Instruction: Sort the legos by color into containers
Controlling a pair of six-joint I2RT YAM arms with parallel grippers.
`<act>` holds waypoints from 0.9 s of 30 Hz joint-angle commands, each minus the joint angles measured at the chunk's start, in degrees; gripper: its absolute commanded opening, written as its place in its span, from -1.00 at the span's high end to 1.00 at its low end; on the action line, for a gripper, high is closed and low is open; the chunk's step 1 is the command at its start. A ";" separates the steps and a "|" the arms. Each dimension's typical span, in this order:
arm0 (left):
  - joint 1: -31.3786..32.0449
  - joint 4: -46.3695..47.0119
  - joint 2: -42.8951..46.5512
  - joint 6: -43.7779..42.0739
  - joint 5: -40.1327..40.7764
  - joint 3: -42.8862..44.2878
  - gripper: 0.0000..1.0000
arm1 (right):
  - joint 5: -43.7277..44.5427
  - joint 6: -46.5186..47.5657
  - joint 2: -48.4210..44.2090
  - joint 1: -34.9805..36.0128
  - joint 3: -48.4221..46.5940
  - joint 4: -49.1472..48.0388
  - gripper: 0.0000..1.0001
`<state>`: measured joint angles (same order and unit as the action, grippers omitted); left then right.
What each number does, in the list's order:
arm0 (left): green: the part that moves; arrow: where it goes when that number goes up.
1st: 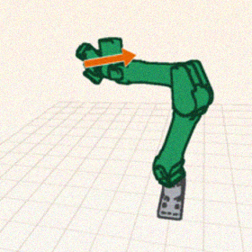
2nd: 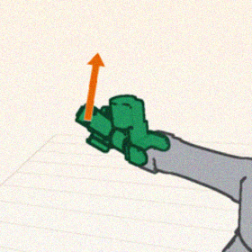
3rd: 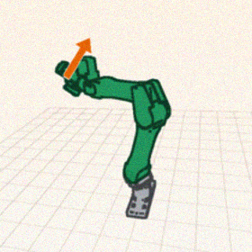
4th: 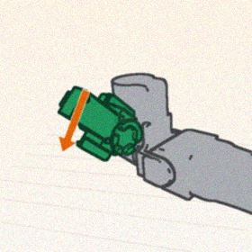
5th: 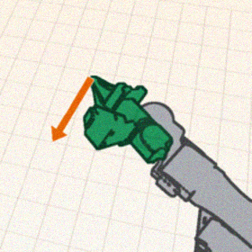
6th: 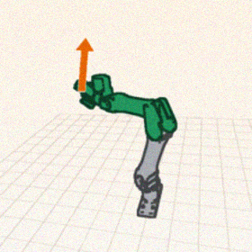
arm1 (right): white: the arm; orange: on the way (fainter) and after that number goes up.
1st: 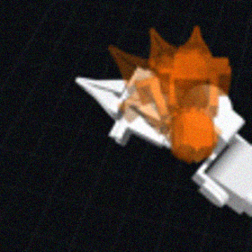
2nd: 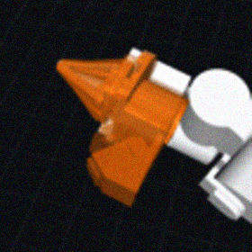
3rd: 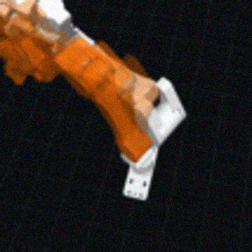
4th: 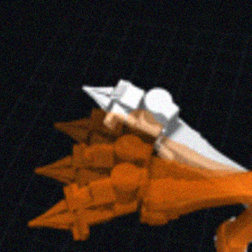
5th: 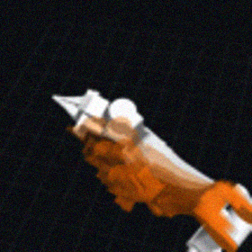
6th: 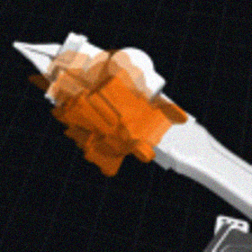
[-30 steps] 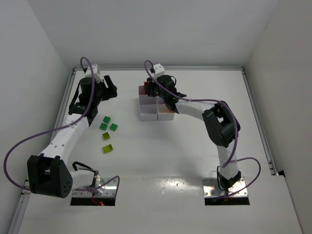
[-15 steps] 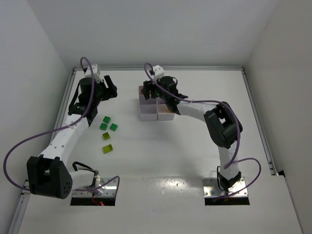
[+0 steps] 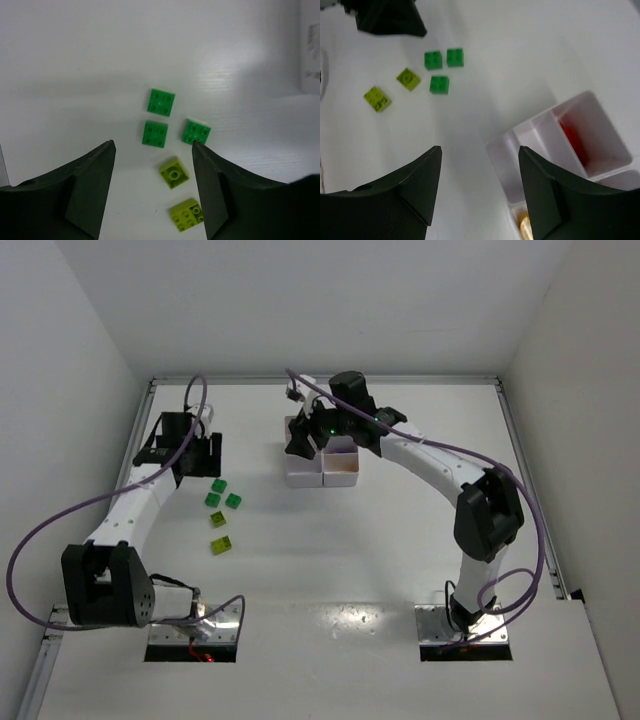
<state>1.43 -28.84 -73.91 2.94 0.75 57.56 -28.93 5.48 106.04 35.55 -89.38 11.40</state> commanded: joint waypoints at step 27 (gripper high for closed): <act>-2.05 -11.94 -31.46 -3.91 -4.54 15.56 0.02 | 1.68 4.72 1.27 -3.03 2.81 8.38 -0.25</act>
<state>-0.73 -40.45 -104.57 -2.04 -4.58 70.70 -27.16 9.28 106.96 32.99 -85.97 20.69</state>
